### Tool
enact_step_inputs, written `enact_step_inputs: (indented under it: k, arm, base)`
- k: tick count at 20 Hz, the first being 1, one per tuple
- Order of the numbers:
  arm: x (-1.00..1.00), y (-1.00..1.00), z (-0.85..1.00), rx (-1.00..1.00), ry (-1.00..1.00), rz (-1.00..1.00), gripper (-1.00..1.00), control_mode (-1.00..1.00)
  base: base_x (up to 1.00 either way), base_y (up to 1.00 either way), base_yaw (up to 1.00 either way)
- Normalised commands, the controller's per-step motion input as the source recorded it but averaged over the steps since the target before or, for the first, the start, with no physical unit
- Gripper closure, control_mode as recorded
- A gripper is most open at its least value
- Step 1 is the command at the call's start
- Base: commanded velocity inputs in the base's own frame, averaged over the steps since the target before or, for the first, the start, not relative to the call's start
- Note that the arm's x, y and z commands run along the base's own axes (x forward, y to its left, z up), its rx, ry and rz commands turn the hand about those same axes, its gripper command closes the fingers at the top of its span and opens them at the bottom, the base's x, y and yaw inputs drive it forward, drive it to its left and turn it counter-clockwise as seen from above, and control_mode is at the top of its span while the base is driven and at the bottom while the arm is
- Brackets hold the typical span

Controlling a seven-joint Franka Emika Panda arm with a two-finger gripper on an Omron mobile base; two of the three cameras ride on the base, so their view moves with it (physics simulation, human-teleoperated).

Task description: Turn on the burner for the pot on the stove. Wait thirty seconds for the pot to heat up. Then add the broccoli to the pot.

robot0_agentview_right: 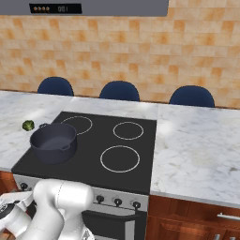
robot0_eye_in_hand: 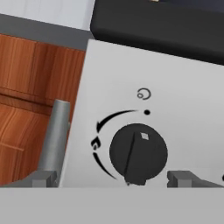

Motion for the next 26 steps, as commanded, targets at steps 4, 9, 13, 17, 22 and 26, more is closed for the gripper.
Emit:
enact_step_inputs:
  k: [4, 9, 13, 17, 22, 26]
  arm:
    - [-0.09, -0.02, 0.00, 0.00, -0.03, 0.00, -1.00, -1.00]
    - [-0.01, 0.00, 0.01, 0.00, 0.01, 0.00, -1.00, -1.00]
    - [0.00, 0.00, 0.16, 0.00, 0.00, 0.00, -1.00, -1.00]
    - [0.00, 0.00, 0.23, 0.00, 0.00, 0.00, -1.00, -1.00]
    - [0.00, 0.00, 0.12, 0.00, 0.00, 0.00, -1.00, -1.00]
    - [0.00, -0.11, 0.00, 0.00, 0.00, 0.00, -1.00, -1.00]
  base:
    - [0.00, 0.00, 0.00]
    - [0.00, 0.00, 0.00]
    - [0.00, 0.00, 0.00]
    - [0.00, 0.00, 0.00]
    - [0.00, 0.00, 0.00]
    - [0.00, 0.00, 0.00]
